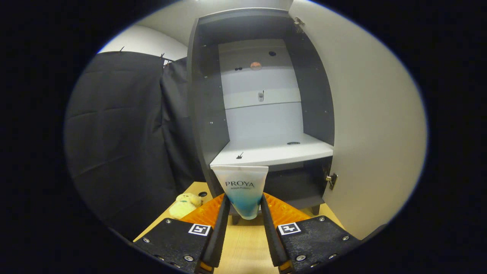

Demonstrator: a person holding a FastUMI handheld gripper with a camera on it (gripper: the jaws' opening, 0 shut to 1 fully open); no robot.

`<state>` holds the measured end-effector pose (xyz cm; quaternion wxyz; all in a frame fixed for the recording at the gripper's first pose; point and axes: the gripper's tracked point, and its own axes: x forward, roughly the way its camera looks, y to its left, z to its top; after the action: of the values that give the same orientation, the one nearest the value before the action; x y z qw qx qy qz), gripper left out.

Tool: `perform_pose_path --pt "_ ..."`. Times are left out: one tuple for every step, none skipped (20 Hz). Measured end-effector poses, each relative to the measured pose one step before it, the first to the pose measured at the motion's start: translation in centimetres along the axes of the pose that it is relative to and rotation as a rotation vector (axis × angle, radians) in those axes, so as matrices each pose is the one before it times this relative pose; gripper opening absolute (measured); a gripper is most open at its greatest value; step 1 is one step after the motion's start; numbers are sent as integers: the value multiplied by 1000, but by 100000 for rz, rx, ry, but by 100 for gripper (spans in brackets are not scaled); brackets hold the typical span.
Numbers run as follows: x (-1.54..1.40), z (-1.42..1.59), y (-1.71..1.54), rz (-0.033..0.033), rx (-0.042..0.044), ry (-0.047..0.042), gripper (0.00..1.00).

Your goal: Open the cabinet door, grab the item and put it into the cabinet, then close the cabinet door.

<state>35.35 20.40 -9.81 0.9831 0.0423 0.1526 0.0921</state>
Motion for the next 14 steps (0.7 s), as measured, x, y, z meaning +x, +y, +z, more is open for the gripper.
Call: perform_pose_path --pt "648 1099 -204 140 34 -1035 50" --pt "541 949 -253 200 56 -788 50" --pt "786 754 -320 173 -37 -545 50" --pt "825 860 -267 -156 39 -728 50" --pt "668 788 -258 -210 178 40 50" --pt "837 701 -162 84 581 171 50" --pt "765 630 -197 295 1000 54 50" --pt "668 629 -86 52 1149 -12 50" --pt "753 713 -87 -238 941 -349 50" --pt "777 689 -224 -560 486 -369 50" --pt "840 544 -200 -549 263 -78 50" --pt "844 609 -111 -92 276 -294 50" --pt "1024 368 77 -52 -221 367 50" --pt "850 270 -117 -559 -661 768 50"
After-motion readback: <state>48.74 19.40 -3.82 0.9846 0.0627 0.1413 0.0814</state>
